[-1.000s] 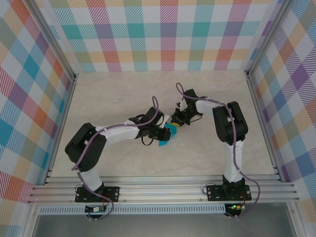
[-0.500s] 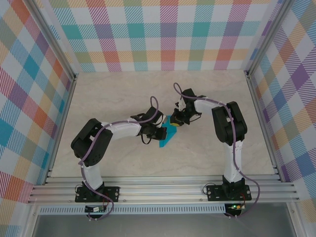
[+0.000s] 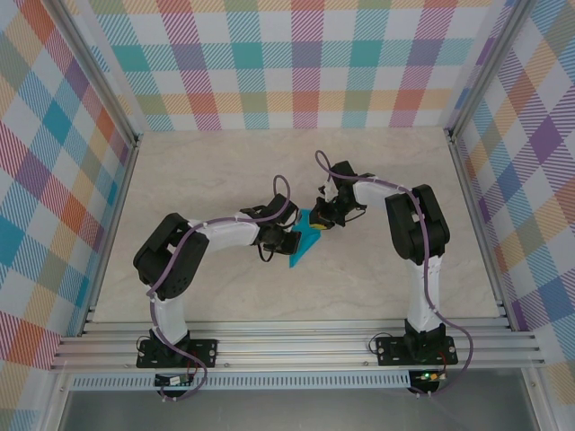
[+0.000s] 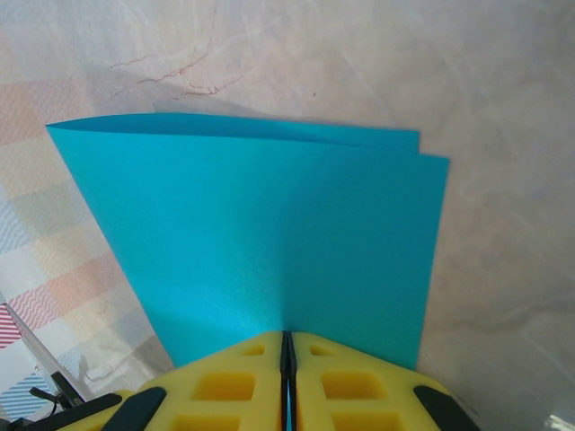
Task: Fold a paper plane with a square sheet of paper (pick it up from the middle)
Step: Third fold the triangle at the center of the table.
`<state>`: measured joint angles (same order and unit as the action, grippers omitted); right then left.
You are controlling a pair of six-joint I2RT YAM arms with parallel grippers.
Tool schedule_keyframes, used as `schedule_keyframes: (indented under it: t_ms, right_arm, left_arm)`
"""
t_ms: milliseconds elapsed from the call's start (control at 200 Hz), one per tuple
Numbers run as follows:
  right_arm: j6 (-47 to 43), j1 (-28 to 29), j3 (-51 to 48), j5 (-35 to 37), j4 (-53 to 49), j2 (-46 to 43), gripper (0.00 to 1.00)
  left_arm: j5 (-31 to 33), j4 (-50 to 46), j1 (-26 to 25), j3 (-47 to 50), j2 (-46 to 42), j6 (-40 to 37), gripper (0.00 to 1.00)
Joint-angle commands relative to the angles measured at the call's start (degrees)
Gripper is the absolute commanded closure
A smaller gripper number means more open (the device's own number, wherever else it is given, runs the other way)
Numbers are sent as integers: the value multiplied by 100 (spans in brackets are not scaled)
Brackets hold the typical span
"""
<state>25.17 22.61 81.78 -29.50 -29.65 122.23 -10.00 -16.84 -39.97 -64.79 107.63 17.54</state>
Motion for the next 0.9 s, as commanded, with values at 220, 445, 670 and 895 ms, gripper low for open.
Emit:
schedule_keyframes:
  t_ms: [220, 445, 670, 895]
  right_arm:
    - [-109, 59, 5, 236, -331, 248, 89]
    - [-119, 60, 6, 295, -353, 276, 90]
    - [-118, 59, -39, 304, -342, 297, 90]
    - [-122, 59, -30, 319, -359, 298, 90]
  left_arm:
    - [235, -138, 43, -140, -9, -108, 100]
    - [299, -55, 46, -67, -164, -206, 100]
    - [324, 15, 41, -47, -202, -231, 100]
    - [479, 140, 41, -54, -337, -251, 100]
